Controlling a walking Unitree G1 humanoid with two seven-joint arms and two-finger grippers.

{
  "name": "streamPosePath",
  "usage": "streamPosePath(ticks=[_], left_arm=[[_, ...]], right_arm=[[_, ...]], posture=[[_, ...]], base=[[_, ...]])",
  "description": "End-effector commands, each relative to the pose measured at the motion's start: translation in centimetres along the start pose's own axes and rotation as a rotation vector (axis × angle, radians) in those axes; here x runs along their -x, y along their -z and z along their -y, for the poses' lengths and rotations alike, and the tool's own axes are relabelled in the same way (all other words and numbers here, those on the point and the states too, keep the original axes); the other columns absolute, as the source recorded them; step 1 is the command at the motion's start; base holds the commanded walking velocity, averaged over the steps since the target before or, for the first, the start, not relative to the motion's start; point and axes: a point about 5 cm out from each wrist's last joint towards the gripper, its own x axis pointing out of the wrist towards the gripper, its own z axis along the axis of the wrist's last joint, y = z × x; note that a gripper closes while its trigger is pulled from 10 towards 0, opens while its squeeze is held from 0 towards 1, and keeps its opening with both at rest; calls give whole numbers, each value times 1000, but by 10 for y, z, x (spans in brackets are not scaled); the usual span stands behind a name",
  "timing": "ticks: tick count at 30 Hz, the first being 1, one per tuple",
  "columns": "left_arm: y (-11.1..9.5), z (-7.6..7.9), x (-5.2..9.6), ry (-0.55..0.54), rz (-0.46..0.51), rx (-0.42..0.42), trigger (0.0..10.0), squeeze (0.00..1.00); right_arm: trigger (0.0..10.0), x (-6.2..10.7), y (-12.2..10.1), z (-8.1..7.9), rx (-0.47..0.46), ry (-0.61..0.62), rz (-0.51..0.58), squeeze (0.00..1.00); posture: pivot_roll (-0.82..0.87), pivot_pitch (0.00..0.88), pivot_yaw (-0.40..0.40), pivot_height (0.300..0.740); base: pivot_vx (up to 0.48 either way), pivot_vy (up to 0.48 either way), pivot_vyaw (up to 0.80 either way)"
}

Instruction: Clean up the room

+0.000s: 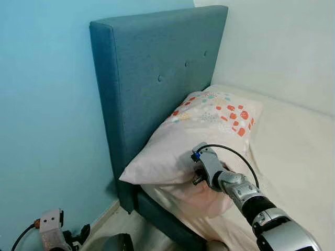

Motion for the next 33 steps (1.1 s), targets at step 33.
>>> streamPosePath(ticks=[33], left_arm=[[-57,56,-27,289,193,132,10000,0]], right_arm=[[10000,-4,-104,-10,-643,79,451,0]], posture=[[141,43,-52,542]], base=[[0,0,0]])
